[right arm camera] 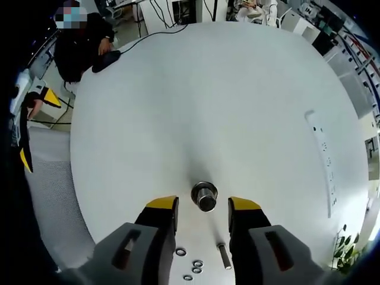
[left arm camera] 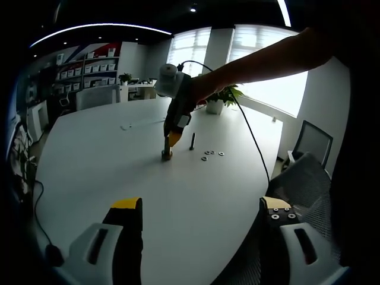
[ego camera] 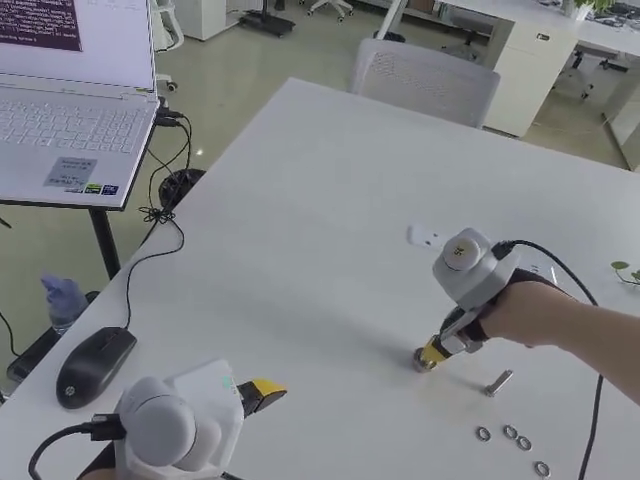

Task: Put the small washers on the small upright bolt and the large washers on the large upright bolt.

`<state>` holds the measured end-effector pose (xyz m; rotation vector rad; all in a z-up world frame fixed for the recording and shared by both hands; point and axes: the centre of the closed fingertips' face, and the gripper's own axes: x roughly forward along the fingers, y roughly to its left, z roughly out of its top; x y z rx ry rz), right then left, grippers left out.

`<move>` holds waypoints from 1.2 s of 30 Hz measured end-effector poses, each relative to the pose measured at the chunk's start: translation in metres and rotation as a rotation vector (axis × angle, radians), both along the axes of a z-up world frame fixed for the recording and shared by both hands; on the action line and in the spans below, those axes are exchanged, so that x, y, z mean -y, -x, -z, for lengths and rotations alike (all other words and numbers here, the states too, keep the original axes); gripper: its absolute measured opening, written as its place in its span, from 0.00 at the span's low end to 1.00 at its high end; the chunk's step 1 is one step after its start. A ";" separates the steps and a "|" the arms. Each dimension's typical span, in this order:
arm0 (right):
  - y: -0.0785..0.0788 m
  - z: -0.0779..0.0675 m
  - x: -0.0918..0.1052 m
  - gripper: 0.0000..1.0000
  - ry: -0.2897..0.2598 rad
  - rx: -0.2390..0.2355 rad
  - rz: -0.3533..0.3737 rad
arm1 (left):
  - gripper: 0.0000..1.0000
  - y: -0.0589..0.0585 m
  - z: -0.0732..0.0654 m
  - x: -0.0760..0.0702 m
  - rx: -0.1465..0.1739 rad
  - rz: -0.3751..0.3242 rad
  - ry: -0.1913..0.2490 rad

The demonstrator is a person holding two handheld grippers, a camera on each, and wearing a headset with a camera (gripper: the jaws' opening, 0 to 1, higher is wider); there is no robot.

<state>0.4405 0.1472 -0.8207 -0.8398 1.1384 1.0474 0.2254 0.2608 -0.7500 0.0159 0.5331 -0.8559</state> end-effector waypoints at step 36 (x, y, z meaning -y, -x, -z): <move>0.021 -0.024 0.047 0.33 -0.001 -0.012 0.015 | 0.81 -0.020 -0.010 0.009 0.030 -0.020 -0.001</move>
